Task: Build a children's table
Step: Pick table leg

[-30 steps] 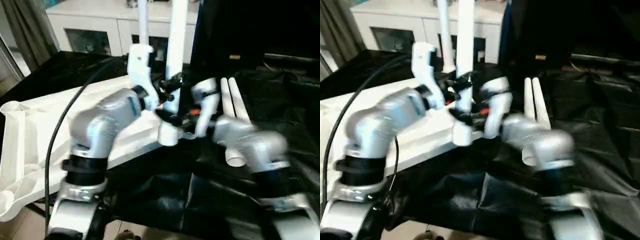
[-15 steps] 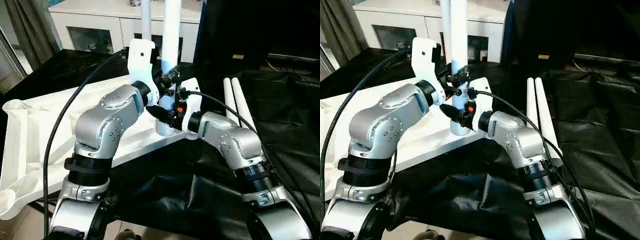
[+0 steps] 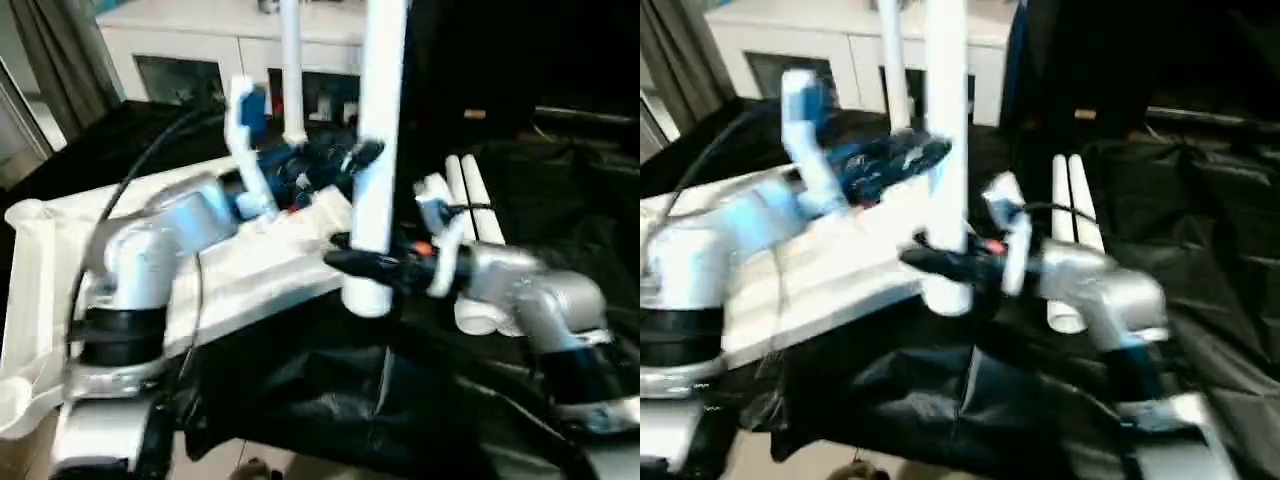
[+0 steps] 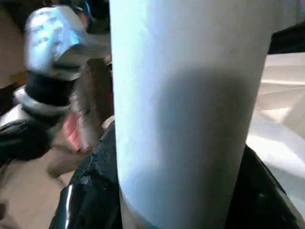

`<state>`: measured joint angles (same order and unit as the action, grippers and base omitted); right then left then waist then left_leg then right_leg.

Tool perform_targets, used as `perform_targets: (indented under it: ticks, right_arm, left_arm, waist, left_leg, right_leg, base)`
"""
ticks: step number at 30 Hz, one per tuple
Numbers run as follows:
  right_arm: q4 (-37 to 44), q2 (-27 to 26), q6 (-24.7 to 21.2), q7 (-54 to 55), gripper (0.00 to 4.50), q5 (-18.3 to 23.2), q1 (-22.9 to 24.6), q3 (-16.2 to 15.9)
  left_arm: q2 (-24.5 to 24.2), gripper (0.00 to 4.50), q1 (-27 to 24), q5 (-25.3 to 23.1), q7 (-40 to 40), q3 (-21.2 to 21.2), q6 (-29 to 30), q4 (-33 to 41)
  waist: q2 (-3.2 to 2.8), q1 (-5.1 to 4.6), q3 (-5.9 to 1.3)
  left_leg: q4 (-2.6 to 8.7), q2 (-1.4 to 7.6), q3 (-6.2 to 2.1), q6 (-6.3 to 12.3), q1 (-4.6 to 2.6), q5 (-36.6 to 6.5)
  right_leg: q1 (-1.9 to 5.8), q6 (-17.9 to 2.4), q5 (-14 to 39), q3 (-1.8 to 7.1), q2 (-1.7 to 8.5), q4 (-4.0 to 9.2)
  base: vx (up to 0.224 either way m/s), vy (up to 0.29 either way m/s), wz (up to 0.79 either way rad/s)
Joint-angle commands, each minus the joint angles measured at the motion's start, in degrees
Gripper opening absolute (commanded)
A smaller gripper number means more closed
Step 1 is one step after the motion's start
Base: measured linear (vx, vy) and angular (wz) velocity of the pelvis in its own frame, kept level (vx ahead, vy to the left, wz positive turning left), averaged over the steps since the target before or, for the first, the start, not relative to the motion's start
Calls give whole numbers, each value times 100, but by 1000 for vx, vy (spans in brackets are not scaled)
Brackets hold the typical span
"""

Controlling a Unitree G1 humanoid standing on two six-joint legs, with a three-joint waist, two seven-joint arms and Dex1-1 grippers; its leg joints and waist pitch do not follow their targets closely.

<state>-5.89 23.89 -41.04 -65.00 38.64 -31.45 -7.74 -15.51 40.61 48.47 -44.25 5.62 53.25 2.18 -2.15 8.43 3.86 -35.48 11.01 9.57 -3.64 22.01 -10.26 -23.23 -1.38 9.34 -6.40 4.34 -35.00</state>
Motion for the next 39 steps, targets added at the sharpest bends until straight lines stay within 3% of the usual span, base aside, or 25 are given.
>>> perform_targets:
  ticks: [1, 4, 7, 18, 23, 26, 31, 39]
  right_arm:
    - [258, 143, -103, -301, 194, 134, 5, -77]
    - [296, 275, -143, -471, 194, 103, 22, -102]
    - [297, 285, -142, -487, 194, 98, 23, -112]
    - [304, 304, -118, -570, 194, -50, 27, -204]
    - [212, 231, 178, -456, 194, -269, 18, -252]
    - [117, 144, 408, -315, 264, -382, 4, -181]
    - [-3, 160, 448, -326, 302, -468, -51, -147]
    - [-83, 130, 446, -391, 302, -520, -108, -200]
  left_arm:
    - [-109, 256, 56, 176, -334, -155, 164, -33]
    - [-199, 223, 175, 1, -515, -448, 73, -172]
    - [-175, 191, 175, -16, -546, -463, 70, -175]
    - [264, 182, 248, 110, -139, -193, -81, -407]
    - [310, 182, 220, 77, -62, -125, -109, -363]
    - [306, 182, 181, 83, -35, -94, -121, -328]
    - [168, 182, 138, -115, -160, -302, -110, -313]
    - [349, 182, 298, -266, 43, -378, -214, -549]
  waist:
    - [-32, 12, -464]
    - [-32, 15, -464]
    - [-20, 14, -474]
    - [11, 21, -492]
    - [-18, 30, -498]
    - [-15, 13, -494]
    - [-19, -1, -480]
    - [-7, 19, -486]
  left_leg:
    - [418, 207, -79, 87, -123, -1309]
    - [433, 219, -92, 39, -122, -1399]
    - [426, 211, -96, 3, -107, -1335]
    - [403, 212, -89, 84, -81, -1116]
    - [397, 211, -92, 89, -74, -1080]
    - [404, 210, -90, 72, -84, -1156]
    - [417, 214, -95, 67, -102, -1271]
    - [408, 207, -93, 90, -86, -1195]
  right_leg:
    - [294, -722, 2019, 317, 406, 495]
    - [303, -705, 2123, 314, 423, 497]
    - [323, -705, 2111, 309, 436, 497]
    - [338, -767, 1898, 303, 426, 476]
    - [338, -787, 1855, 301, 433, 465]
    - [335, -787, 1882, 298, 428, 475]
    - [326, -736, 2018, 299, 418, 492]
    - [339, -695, 2030, 298, 431, 499]
  base:
    - [0, 0, 0]
    - [0, 0, 0]
    - [0, 0, 0]
    - [0, 0, 0]
    - [0, 0, 0]
    - [0, 0, 0]
    - [0, 0, 0]
    - [0, 0, 0]
